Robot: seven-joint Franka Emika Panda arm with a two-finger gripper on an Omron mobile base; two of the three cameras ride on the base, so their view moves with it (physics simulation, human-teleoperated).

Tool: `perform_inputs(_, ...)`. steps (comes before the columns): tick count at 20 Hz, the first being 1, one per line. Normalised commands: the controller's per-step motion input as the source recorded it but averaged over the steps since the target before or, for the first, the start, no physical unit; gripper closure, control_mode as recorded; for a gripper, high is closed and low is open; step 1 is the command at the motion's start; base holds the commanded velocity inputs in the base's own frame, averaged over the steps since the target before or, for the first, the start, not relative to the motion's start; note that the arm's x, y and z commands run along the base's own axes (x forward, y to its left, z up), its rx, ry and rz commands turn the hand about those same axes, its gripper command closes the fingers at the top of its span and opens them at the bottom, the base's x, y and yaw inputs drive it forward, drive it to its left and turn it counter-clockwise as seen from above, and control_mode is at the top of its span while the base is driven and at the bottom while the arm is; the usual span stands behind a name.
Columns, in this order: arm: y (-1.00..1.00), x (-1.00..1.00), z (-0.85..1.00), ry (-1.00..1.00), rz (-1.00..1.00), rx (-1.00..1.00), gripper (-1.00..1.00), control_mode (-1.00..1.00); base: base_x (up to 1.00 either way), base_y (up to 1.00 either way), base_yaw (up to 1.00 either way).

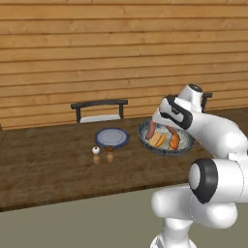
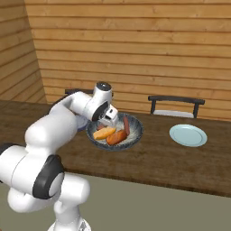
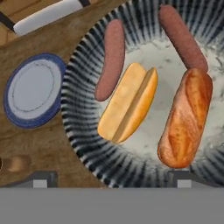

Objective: Place one bun and one sausage from the bowl on each plate.

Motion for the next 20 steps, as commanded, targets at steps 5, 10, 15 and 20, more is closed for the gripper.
perform_inputs(5, 0.11, 0.23, -0.34, 0.07, -0.13, 0.01, -1.00, -1.00, 0.00, 0.00, 0.00)
perform_inputs(10, -0.06, 0.24, -0.29, 0.06, -0.11, 0.01, -1.00, -1.00, 0.00, 0.00, 0.00)
perform_inputs(15, -0.03, 0.25, -0.38, 0.04, -0.12, 0.06, -1.00, -1.00, 0.00, 0.00, 0.00)
perform_inputs(20, -0.03, 0.09, -0.41, 0.05, -0.09, 0.03, -1.00, -1.00, 0.00, 0.00, 0.00)
